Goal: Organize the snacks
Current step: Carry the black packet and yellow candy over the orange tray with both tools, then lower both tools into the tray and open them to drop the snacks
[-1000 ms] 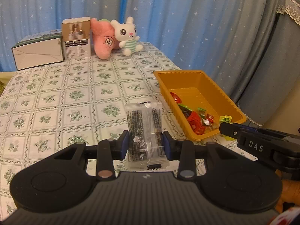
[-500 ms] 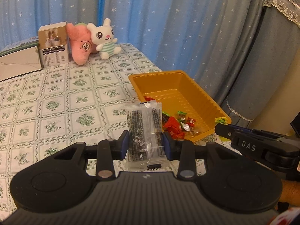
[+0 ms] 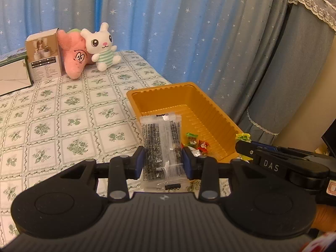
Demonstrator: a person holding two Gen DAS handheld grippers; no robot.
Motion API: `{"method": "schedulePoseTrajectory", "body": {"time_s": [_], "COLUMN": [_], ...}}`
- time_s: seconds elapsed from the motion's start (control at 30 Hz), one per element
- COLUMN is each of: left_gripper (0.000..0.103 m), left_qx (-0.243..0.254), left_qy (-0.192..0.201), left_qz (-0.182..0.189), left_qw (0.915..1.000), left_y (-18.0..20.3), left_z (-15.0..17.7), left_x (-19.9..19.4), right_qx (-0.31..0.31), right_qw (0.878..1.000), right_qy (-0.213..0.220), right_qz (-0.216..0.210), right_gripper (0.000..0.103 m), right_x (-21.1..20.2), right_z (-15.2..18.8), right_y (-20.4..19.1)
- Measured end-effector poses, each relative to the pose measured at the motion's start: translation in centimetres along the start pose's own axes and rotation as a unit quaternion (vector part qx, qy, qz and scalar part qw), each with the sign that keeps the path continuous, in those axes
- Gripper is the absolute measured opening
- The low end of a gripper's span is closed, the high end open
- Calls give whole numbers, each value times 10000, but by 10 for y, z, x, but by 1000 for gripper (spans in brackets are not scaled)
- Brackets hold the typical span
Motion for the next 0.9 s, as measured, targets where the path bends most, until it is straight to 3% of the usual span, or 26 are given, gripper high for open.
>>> {"method": "schedulePoseTrajectory", "body": {"time_s": [0.9], "left_gripper": [34], "left_qx": [155], "left_qy": [-184], "left_qz": [117], "left_qw": [9996], "left_y": [14], "left_z": [-66], "left_x": [76], "right_qx": [-142], "right_qw": [9992], "right_qy": [-373], "right_qz": [41], "right_gripper": [21], "right_x": [69], "right_z": [-57], "right_y": [26]}}
Point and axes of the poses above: each gripper's, at about its wrist camera, not at the fingertips, and x roughly the way its jaws point, y to its right, z to its underside, the point moved 3 cm from there along x, roughly the way its jaws point, and after that the axes turned 11 degrees about -y, right-handed, at the moved point
